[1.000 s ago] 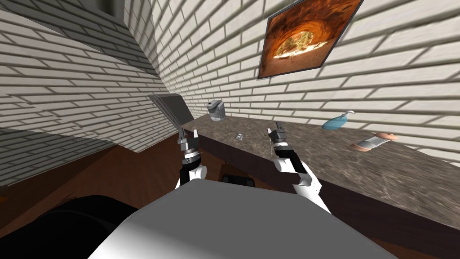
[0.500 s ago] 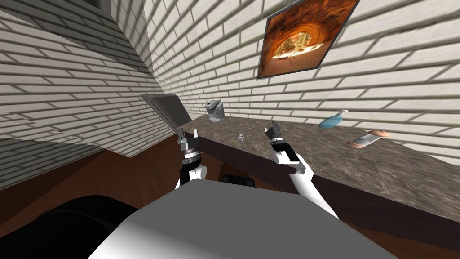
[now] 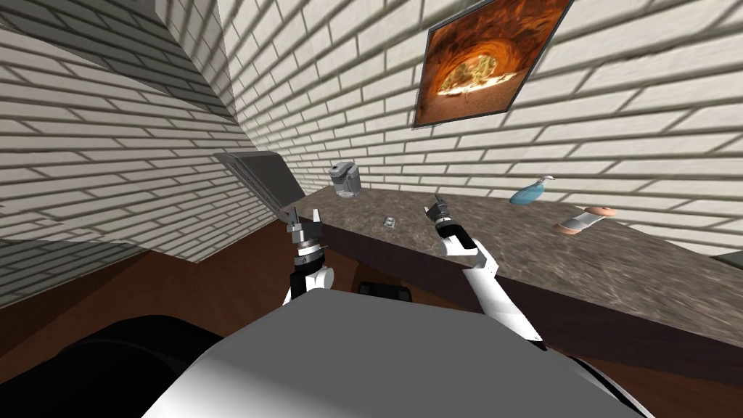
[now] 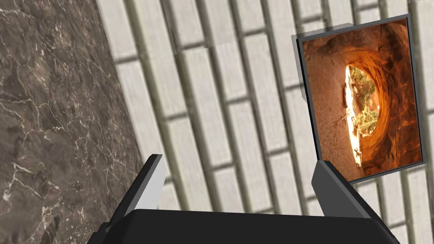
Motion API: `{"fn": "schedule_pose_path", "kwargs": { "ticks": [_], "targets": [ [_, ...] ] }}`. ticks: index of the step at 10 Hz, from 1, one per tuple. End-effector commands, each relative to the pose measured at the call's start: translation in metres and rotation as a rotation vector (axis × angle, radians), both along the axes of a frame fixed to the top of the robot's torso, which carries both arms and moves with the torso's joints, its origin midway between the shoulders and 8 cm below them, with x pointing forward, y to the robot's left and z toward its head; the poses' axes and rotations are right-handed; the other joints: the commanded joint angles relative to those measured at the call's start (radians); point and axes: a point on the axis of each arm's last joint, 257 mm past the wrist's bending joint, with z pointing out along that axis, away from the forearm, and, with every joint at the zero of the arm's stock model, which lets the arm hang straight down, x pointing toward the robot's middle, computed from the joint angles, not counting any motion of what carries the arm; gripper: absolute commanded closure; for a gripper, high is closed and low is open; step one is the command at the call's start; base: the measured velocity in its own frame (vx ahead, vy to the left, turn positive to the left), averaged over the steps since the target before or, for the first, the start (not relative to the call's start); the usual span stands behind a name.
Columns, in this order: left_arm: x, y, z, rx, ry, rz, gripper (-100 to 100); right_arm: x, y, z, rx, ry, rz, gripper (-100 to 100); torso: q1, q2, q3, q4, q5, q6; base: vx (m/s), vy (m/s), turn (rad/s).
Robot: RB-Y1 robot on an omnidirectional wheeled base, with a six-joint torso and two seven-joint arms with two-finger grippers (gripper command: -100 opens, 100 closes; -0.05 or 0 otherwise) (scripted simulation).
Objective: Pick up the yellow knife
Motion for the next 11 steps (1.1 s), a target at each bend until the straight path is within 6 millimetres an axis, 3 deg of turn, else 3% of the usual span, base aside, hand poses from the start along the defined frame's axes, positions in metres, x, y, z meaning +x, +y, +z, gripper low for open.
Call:
{"fn": "schedule_pose_path", "kwargs": {
  "ticks": [1,8,9,10,11],
  "targets": [
    [0.0,0.0,0.0,0.0,0.0,0.0,0,0.016,-0.006,-0.008,0.044,0.052,-0.001,-100,0.0,0.0,0.0,0.0,0.0,0.0,0.031,0.062,-0.093],
    [0.0,0.0,0.0,0.0,0.0,0.0,0,0.058,-0.024,-0.041,0.189,0.246,-0.037,-100,-0.002,0.0,0.0,0.0,-0.001,0.0,0.017,0.045,-0.073],
    [0.0,0.0,0.0,0.0,0.0,0.0,0,0.059,-0.029,-0.056,0.201,0.288,-0.052,-100,-0.002,0.0,0.0,0.0,0.0,0.0,0.02,0.045,-0.056],
    [0.0,0.0,0.0,0.0,0.0,0.0,0,0.069,-0.033,-0.052,0.243,0.307,-0.058,-100,-0.002,0.0,0.0,0.0,0.0,0.0,0.02,0.048,-0.102],
    [0.0,0.0,0.0,0.0,0.0,0.0,0,0.069,-0.037,-0.067,0.257,0.35,-0.074,-100,-0.001,0.0,0.0,0.0,0.0,0.0,0.013,0.041,-0.047]
  ]
}}
